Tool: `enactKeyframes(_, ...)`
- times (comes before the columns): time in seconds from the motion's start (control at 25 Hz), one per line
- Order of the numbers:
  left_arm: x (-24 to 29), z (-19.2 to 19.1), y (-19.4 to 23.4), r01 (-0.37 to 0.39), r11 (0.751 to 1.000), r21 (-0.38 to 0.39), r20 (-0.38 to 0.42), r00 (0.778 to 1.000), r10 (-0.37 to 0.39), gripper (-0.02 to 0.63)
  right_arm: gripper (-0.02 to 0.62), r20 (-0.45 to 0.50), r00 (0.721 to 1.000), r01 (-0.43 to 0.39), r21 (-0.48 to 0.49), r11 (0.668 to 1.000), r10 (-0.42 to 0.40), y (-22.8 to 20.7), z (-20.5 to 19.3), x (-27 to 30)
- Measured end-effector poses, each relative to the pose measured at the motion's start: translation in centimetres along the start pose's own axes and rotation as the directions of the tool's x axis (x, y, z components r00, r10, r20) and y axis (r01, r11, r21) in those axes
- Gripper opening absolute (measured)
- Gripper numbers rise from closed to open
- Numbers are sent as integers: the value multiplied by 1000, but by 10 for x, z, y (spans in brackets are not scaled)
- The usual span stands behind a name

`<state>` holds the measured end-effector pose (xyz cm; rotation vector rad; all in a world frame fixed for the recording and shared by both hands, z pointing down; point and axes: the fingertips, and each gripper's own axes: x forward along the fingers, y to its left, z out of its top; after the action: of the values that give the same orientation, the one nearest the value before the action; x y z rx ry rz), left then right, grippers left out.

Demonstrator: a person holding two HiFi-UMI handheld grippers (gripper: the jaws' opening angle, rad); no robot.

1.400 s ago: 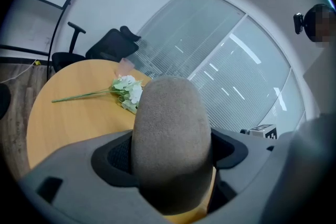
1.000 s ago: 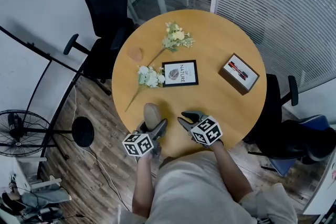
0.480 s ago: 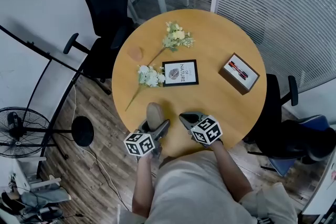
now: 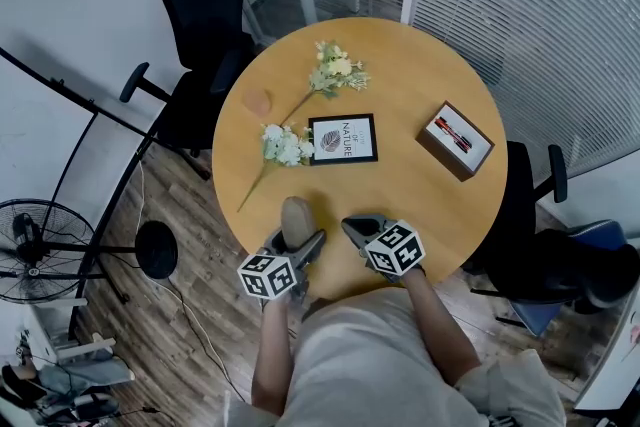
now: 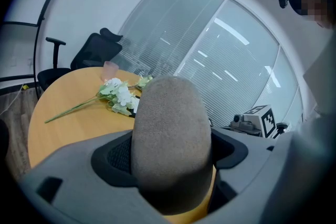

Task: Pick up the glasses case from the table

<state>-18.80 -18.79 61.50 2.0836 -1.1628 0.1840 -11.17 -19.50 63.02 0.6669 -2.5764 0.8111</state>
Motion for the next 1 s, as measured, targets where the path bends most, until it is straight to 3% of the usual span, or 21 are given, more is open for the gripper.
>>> enactKeyframes(1.0, -2, -6, -10, 4, 1000, 15, -5, 1000, -4, 379, -3, 43, 999, -6, 17, 1000, 6, 1, 5, -6)
